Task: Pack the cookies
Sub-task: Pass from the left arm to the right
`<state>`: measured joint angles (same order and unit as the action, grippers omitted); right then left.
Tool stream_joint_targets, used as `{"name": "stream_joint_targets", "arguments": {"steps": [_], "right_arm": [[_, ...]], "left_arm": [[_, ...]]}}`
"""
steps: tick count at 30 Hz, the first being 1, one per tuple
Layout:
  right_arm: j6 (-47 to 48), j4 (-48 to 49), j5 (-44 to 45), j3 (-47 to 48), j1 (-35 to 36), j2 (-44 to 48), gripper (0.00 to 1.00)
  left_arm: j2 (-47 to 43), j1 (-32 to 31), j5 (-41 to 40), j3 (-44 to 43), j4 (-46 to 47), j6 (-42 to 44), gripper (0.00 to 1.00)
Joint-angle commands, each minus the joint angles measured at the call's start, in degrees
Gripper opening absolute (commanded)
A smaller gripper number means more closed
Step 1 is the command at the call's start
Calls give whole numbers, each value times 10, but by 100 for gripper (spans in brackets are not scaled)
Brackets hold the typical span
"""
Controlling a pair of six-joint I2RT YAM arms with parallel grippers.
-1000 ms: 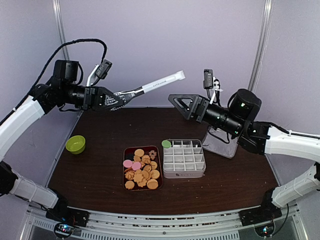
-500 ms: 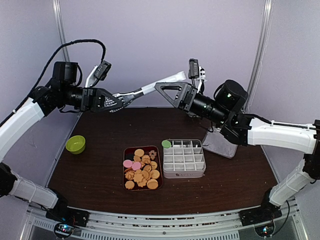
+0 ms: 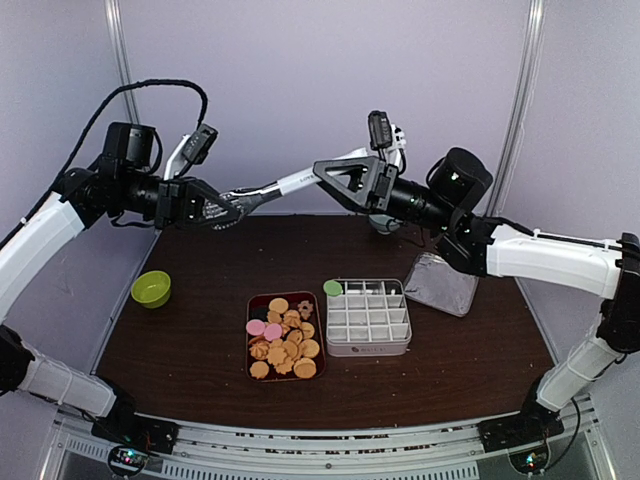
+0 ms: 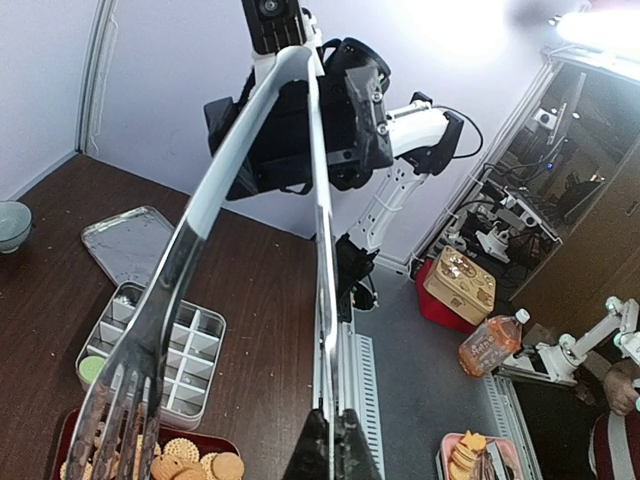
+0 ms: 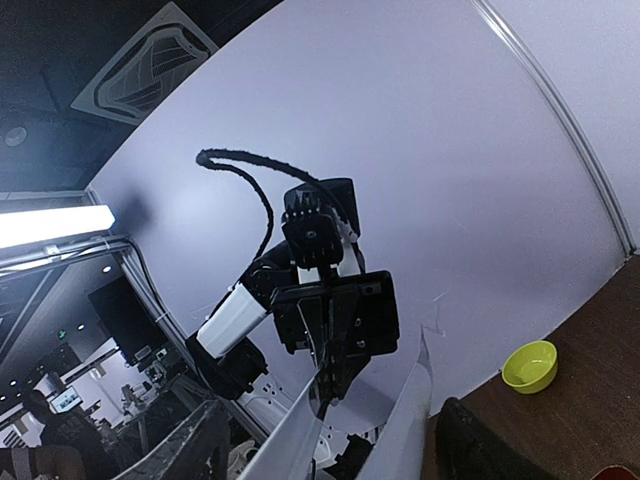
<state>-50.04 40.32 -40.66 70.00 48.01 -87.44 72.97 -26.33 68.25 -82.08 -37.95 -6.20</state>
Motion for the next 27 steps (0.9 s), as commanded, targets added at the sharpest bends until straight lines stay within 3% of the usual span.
{"name": "stream_joint_targets", "arguments": {"steps": [1, 7, 17, 22, 24, 27], "right_arm": [[-12, -11, -52, 17, 2, -8, 71], [-2, -23, -45, 21, 7, -9, 71], [-20, 2, -67, 34, 9, -17, 49], [-12, -4, -50, 25, 9, -7, 43], [-7, -8, -37, 19, 8, -2, 44], [-13, 2, -30, 22, 9, -3, 55]], "left_arm": [[-3, -4, 1, -19, 0, 33, 0], [-5, -4, -4, -16, 0, 35, 0], [-3, -4, -3, -16, -12, 44, 0], [0, -4, -8, -16, -24, 57, 0], [0, -4, -13, -15, -34, 68, 0], [-1, -4, -19, -9, -36, 72, 0]]}}
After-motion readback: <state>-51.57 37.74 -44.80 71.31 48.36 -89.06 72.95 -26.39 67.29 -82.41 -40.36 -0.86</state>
